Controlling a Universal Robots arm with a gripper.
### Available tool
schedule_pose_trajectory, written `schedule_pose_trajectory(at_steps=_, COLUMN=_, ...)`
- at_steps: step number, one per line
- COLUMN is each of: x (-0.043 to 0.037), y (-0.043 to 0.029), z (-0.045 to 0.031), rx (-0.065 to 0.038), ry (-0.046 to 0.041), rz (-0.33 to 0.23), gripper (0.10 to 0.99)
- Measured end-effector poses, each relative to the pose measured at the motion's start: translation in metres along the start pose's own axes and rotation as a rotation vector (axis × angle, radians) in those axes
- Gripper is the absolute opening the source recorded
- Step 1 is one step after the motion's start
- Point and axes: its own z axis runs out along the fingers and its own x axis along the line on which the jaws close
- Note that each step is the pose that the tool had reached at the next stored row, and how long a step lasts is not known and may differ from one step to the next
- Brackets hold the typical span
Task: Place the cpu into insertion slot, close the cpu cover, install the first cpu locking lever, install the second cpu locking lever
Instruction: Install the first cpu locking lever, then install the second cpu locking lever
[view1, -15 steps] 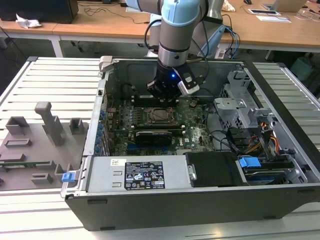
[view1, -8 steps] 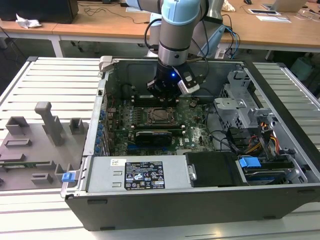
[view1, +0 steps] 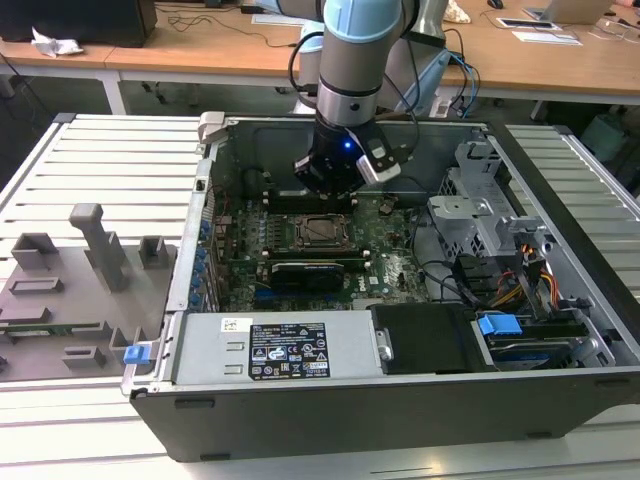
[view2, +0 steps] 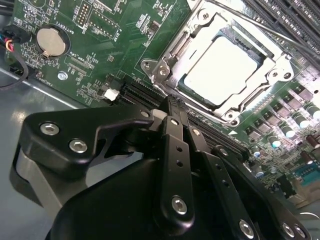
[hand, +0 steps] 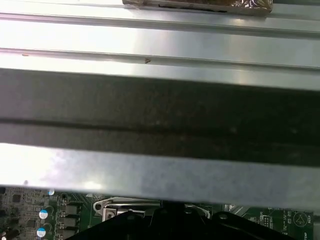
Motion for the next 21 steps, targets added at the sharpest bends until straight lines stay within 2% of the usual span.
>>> schedule_pose_trajectory(at_steps=21, x=0.0009, y=-0.0130, z=-0.0014, rx=0.000, ry=0.0000, rz=0.000, gripper=0.110)
